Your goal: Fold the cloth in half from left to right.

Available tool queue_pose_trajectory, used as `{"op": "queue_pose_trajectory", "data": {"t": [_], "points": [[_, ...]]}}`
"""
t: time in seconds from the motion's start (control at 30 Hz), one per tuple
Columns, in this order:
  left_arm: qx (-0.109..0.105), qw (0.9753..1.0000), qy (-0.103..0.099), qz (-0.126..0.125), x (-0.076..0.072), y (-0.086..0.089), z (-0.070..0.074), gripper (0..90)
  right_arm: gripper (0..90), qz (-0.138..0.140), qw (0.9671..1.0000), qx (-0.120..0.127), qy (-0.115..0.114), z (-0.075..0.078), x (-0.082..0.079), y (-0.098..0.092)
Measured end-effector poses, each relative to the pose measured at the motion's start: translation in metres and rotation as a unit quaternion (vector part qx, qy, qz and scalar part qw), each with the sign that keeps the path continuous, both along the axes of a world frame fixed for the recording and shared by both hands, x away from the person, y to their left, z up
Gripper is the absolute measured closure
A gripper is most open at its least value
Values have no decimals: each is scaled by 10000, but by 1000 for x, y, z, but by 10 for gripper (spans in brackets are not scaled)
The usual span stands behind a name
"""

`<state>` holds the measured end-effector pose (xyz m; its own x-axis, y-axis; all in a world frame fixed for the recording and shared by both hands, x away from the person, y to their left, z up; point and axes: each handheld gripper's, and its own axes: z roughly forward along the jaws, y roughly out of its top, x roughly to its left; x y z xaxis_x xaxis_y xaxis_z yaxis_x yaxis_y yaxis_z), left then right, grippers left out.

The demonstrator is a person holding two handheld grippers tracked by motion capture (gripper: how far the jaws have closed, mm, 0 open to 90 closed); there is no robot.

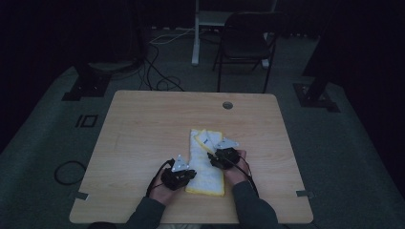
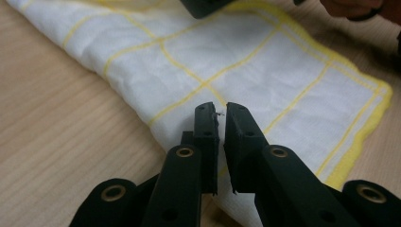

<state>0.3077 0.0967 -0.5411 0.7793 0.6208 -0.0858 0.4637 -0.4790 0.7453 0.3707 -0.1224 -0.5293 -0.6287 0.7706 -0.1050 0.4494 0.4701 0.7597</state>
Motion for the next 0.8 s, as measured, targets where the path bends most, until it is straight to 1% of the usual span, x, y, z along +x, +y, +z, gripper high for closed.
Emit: {"op": "queue_pose_trajectory", "data": {"t": [0.03,0.1,0.17,0.23,0.4,0.53,0.63,0.8], "points": [[-8,10000,11,-2,0,0,0,838,469,24,10000,-86,-33,1,6,6],[-19,10000,20,2,0,1,0,838,469,65,9998,-166,-15,1,10,11],[-19,10000,24,0,0,1,-1,838,481,72,9996,-284,-64,1,14,13],[-41,10000,28,4,0,1,-1,837,499,4,9993,-364,-93,2,17,12],[-65,10000,42,15,0,1,-2,837,524,-104,9991,-374,-156,6,20,3],[-78,10000,52,24,0,1,-2,836,545,-239,9992,-300,-132,8,23,-5],[-73,10000,63,18,0,2,-2,836,555,-285,9992,-259,-117,8,24,-11],[-76,9999,65,21,1,2,-2,834,558,-504,9984,-243,-88,9,27,-24]]}}
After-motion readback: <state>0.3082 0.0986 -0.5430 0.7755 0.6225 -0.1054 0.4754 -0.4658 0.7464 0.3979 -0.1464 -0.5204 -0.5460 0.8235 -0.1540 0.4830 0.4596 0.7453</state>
